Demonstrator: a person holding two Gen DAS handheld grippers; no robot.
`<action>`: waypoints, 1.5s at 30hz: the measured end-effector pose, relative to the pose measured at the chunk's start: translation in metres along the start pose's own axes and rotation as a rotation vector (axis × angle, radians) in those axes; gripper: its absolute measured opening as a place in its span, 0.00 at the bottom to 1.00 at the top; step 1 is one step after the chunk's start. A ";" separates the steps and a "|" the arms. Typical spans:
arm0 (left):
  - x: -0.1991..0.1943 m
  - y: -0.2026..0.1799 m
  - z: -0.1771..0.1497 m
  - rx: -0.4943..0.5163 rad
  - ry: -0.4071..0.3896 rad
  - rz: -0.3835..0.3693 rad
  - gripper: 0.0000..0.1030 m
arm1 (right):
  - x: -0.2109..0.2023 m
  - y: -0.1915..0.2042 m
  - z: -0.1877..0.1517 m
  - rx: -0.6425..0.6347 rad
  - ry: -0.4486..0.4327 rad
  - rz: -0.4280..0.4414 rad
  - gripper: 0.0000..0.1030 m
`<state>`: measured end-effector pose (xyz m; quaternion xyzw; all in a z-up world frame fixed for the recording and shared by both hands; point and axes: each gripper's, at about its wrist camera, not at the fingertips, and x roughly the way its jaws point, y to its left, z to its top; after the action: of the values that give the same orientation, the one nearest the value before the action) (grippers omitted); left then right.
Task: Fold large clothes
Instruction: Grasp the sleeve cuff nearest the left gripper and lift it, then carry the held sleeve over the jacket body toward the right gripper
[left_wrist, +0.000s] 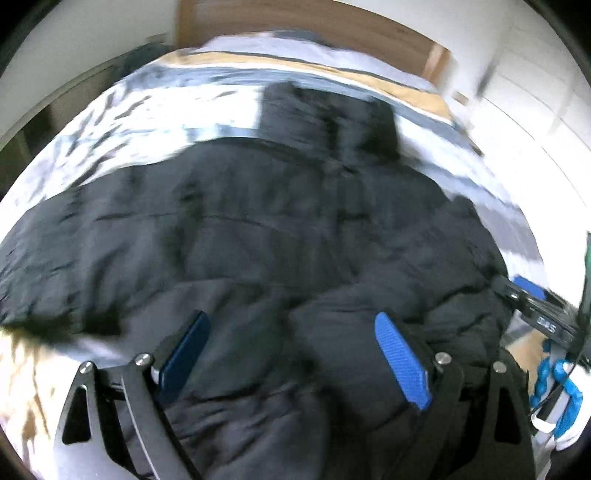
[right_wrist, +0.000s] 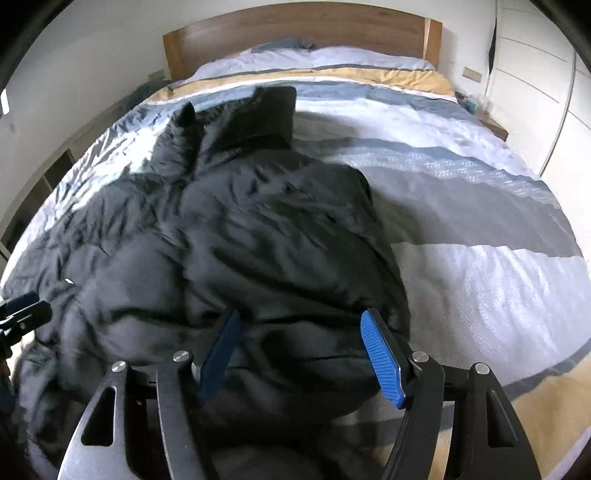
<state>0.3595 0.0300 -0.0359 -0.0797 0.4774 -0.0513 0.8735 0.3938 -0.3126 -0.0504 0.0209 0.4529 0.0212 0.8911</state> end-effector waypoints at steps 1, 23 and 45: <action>-0.009 0.018 0.002 -0.034 -0.002 0.000 0.89 | -0.005 0.005 0.002 0.006 -0.002 0.003 0.65; -0.025 0.330 -0.039 -0.846 -0.064 0.119 0.89 | -0.010 0.173 0.057 -0.066 0.124 0.053 0.66; 0.016 0.406 -0.038 -1.129 -0.163 -0.066 0.54 | -0.008 0.196 0.055 -0.081 0.165 0.041 0.66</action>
<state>0.3418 0.4225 -0.1456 -0.5525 0.3590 0.1909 0.7276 0.4294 -0.1182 -0.0004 -0.0074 0.5230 0.0594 0.8502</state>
